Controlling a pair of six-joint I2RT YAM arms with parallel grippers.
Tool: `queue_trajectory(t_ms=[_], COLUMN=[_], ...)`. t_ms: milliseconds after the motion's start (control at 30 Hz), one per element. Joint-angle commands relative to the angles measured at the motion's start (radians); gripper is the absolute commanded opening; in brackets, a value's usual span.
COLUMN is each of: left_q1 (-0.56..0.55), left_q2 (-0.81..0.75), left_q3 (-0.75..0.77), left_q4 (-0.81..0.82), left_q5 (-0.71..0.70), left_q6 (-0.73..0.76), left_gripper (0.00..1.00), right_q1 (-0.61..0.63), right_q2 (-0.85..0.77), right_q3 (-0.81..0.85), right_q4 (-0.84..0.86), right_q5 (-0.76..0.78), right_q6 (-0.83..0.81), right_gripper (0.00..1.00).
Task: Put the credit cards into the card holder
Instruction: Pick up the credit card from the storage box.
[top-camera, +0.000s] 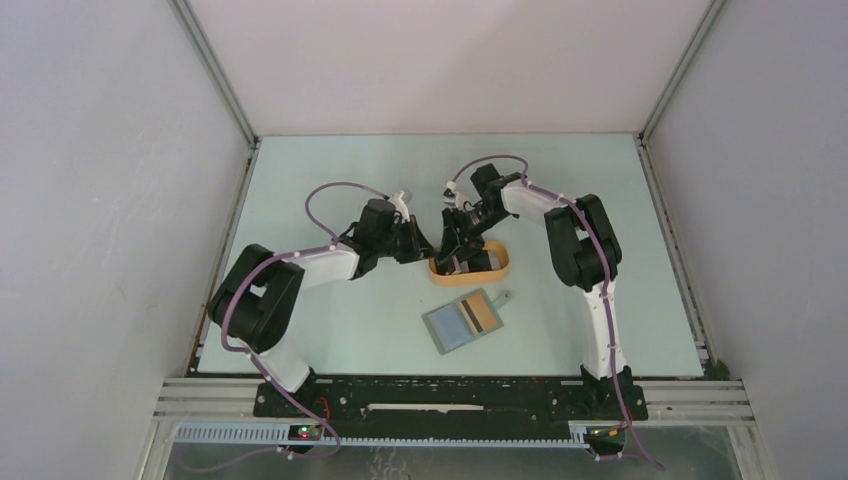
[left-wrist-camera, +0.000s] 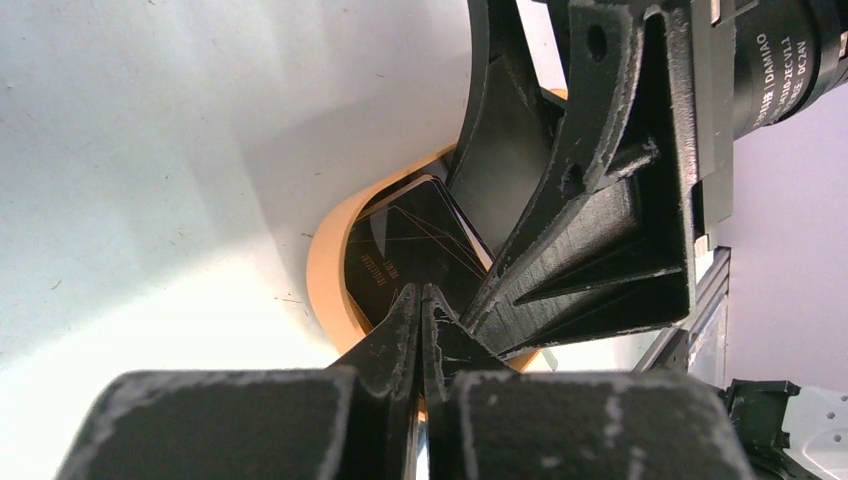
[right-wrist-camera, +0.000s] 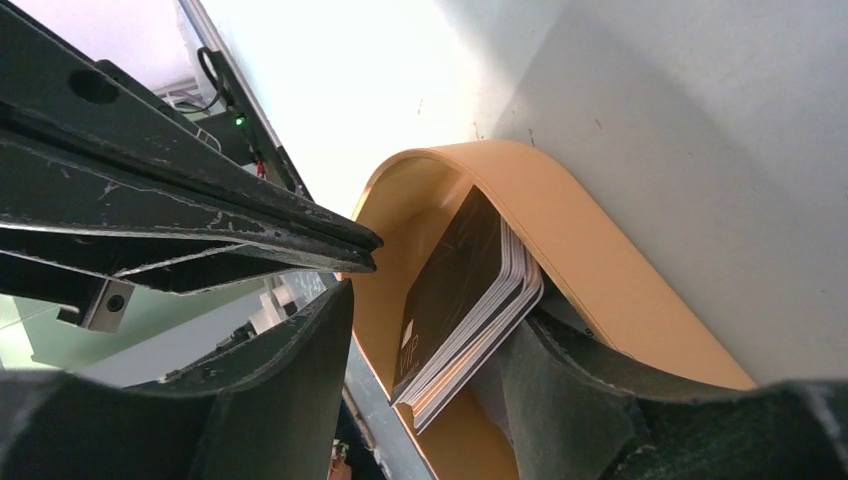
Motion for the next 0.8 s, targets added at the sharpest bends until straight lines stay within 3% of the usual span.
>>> queue_trajectory(t_ms=[0, 300, 400, 533, 767], left_q1=[0.006, 0.006, 0.006, 0.006, 0.014], left_q2=[-0.052, -0.063, -0.065, -0.065, -0.091], left_q3=[-0.020, -0.012, -0.014, -0.017, -0.034], left_q4=[0.004, -0.041, -0.052, -0.061, -0.070], left_q5=[-0.023, -0.055, -0.068, -0.076, -0.117], left_q6=[0.020, 0.041, 0.049, 0.052, 0.053], left_gripper=[0.05, 0.14, 0.18, 0.21, 0.21], right_q1=[0.012, 0.043, 0.044, 0.040, 0.043], right_q2=[-0.030, -0.060, -0.042, -0.009, 0.023], right_q3=[-0.028, -0.053, -0.029, 0.026, 0.105], right_q4=[-0.002, 0.008, -0.001, -0.029, -0.038], right_q5=[0.105, 0.122, 0.133, 0.139, 0.147], right_q6=[-0.031, -0.046, -0.060, -0.098, -0.174], right_gripper=[0.61, 0.47, 0.38, 0.26, 0.17])
